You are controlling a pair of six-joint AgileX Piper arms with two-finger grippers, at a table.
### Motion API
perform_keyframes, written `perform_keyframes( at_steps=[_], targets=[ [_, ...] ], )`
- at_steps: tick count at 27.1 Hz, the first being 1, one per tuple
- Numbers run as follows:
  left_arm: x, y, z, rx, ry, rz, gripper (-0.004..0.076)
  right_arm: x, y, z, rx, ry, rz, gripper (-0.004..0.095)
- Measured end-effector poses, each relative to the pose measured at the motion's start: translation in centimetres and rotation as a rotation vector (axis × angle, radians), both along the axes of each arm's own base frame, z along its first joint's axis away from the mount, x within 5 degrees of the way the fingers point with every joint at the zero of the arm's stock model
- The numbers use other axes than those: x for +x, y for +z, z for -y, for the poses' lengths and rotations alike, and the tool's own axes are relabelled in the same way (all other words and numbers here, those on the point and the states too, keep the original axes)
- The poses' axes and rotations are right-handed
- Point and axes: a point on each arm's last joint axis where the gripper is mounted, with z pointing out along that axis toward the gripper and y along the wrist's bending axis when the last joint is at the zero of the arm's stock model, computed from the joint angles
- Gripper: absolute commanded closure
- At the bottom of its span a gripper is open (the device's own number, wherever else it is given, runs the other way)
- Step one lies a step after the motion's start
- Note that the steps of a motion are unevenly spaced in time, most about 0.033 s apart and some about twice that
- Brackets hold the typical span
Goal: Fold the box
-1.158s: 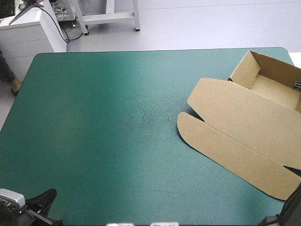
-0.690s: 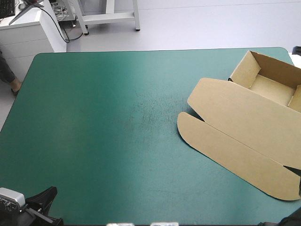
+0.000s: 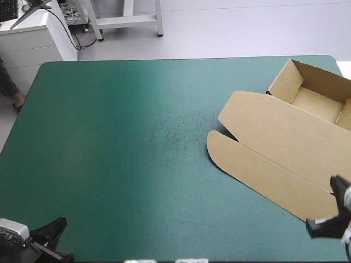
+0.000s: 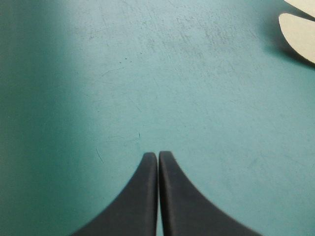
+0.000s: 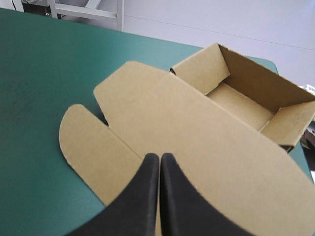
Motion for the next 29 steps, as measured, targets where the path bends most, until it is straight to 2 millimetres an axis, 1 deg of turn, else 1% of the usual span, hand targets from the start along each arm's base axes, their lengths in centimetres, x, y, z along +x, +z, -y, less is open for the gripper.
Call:
perform_keyframes(
  at_steps=[2,3,5,7,10,12,15,22,29],
  targets=[
    [0.0,0.0,0.0,0.0,0.0,0.0,0.0732,-2.1,-2.9,-0.2,-0.009,-0.004,0.026,0.0921],
    [0.0,0.0,0.0,0.0,0.0,0.0,0.0732,-2.8,-4.4,-0.3,-0.011,-0.006,0.037,0.0921],
    [0.0,0.0,0.0,0.0,0.0,0.0,0.0732,-3.7,-7.1,-0.4,-0.02,-0.005,0.047,0.0921],
    [0.0,0.0,0.0,0.0,0.0,0.0,0.0732,-4.5,-9.2,-0.4,-0.025,-0.004,0.067,0.0921],
    [0.0,0.0,0.0,0.0,0.0,0.0,0.0732,-4.4,-11.8,-0.3,-0.015,0.026,0.045,0.0921],
    [0.0,0.0,0.0,0.0,0.0,0.0,0.0732,-3.5,-13.4,-0.1,-0.006,0.078,-0.001,0.0921],
    [0.0,0.0,0.0,0.0,0.0,0.0,0.0732,-2.6,-14.6,0.1,0.0,0.131,-0.024,0.0921],
    [0.0,0.0,0.0,0.0,0.0,0.0,0.0732,-1.5,-16.0,0.1,0.013,0.165,-0.034,0.0921],
    [0.0,0.0,0.0,0.0,0.0,0.0,0.0732,-1.5,-16.0,0.0,0.019,0.168,-0.031,0.0921]
  ],
)
